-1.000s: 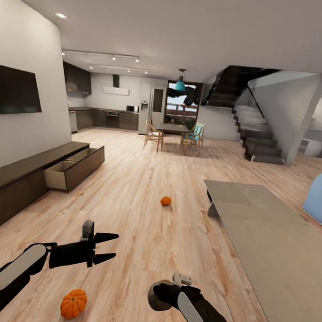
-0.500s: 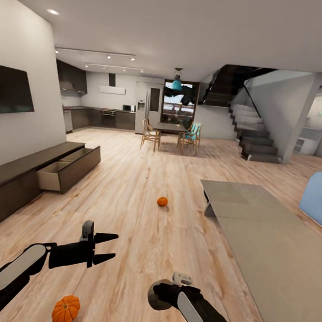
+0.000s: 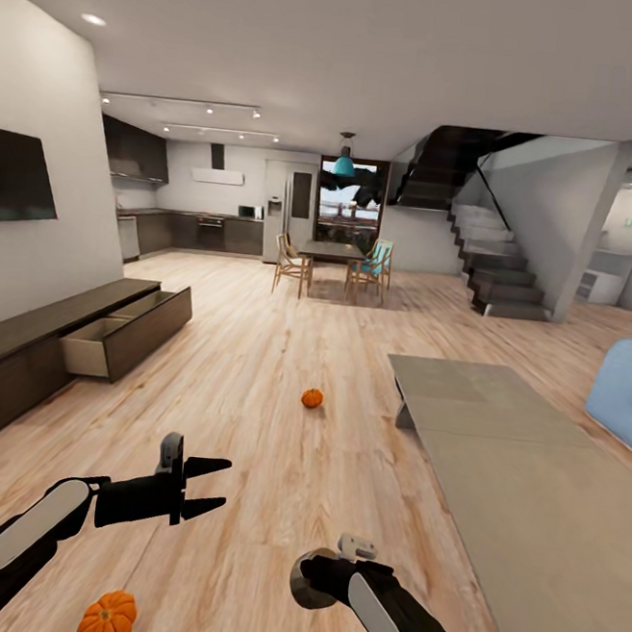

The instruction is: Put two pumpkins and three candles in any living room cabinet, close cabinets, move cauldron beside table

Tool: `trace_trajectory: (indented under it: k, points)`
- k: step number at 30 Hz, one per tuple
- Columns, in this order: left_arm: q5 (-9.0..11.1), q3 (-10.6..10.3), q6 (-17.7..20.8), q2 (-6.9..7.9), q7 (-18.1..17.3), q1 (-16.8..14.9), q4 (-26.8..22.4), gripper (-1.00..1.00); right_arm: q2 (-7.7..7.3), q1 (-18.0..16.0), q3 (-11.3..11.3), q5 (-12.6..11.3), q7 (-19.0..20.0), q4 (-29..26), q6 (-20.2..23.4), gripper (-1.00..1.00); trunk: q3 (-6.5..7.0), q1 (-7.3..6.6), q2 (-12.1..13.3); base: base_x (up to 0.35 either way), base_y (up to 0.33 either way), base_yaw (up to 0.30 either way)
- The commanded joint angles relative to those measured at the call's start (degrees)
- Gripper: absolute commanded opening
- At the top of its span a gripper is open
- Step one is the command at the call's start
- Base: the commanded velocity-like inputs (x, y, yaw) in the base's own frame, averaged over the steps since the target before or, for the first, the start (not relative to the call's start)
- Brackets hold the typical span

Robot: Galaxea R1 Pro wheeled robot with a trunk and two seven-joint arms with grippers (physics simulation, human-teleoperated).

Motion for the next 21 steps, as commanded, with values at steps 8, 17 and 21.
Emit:
trace_trajectory:
  k: [8,17,21]
  points:
    - [-0.4,-0.1,0.0,0.03,-0.5,-0.1,0.0,1.00,-0.05,0.0,0.3,-0.6,-0.5,-0.1,0.1,-1.00,-0.06,0.01,0.0,0.202,-0.005,0.000]
    - [-0.4,-0.1,0.0,0.11,-0.5,-0.1,0.0,1.00,-0.05,0.0,0.3,-0.6,-0.5,-0.1,0.1,-1.00,-0.06,0.01,0.0,0.224,-0.068,0.000]
    - [-0.4,-0.1,0.0,0.09,-0.5,-0.1,0.0,1.00,-0.05,0.0,0.3,-0.6,-0.5,-0.1,0.1,-1.00,-0.06,0.01,0.0,0.274,-0.008,0.000]
